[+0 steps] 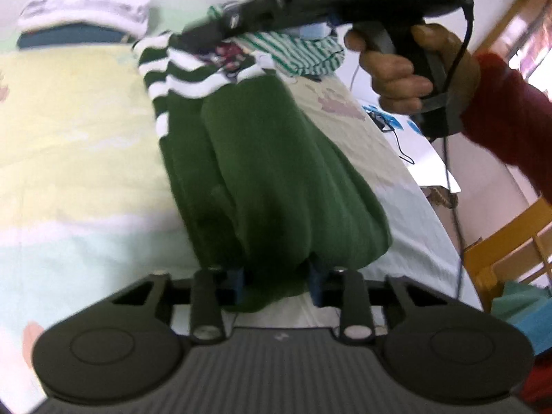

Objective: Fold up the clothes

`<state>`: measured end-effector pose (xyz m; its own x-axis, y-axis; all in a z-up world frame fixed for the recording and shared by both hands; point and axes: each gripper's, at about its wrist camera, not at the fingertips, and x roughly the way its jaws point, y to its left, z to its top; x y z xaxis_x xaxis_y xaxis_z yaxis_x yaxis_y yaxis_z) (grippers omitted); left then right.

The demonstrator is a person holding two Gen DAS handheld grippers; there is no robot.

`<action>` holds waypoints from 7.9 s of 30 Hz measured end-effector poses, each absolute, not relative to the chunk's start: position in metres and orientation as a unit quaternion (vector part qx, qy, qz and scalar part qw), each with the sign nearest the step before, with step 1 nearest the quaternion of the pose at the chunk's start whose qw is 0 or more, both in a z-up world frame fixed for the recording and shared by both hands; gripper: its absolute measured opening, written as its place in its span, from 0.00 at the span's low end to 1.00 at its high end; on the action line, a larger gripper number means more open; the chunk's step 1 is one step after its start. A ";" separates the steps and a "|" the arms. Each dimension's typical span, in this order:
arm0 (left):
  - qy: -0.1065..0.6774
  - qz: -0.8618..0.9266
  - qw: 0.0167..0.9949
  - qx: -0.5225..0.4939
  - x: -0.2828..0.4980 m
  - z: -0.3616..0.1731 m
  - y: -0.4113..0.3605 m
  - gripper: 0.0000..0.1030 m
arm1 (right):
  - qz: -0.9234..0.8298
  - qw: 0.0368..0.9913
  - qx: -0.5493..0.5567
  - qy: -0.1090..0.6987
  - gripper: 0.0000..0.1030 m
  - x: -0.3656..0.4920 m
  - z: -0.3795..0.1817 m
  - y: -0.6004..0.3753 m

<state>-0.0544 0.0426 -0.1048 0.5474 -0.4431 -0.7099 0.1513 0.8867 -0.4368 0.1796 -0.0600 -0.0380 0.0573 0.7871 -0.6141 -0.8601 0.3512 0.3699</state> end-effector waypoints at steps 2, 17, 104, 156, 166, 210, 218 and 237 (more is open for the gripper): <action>0.445 -0.162 0.864 -0.173 -0.056 -0.107 0.044 0.26 | 0.542 0.745 -0.032 0.387 0.00 0.186 -0.050 -0.059; 0.470 -0.167 0.827 -0.259 -0.046 -0.118 0.063 0.26 | 0.557 0.649 -0.164 0.492 0.60 0.171 -0.093 -0.018; 0.440 -0.015 0.892 -0.104 0.058 -0.112 0.047 0.62 | 0.322 0.873 0.061 0.361 0.17 0.128 -0.128 -0.189; 0.474 -0.048 0.879 0.031 0.225 -0.097 0.089 0.62 | 0.266 0.828 0.025 0.493 0.40 0.303 -0.094 -0.174; 0.467 -0.041 0.883 -0.001 0.245 -0.108 0.102 0.77 | 0.289 0.819 0.059 0.492 0.51 0.328 -0.117 -0.175; 0.421 -0.052 0.905 -0.022 0.244 -0.084 0.096 0.21 | 0.340 0.836 0.057 0.427 0.15 0.336 -0.105 -0.171; 0.369 -0.056 0.928 0.002 0.198 -0.036 0.089 0.21 | 0.373 0.839 0.068 0.390 0.14 0.312 -0.066 -0.186; 0.344 -0.085 0.935 0.029 0.025 -0.006 0.062 0.21 | 0.439 0.817 0.024 0.373 0.14 0.176 -0.010 -0.239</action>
<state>0.0254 0.0621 -0.0060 0.7488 -0.1385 -0.6482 0.1782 0.9840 -0.0044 0.1759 -0.2393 -0.0105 0.3353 0.7358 -0.5884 -0.6993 0.6129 0.3678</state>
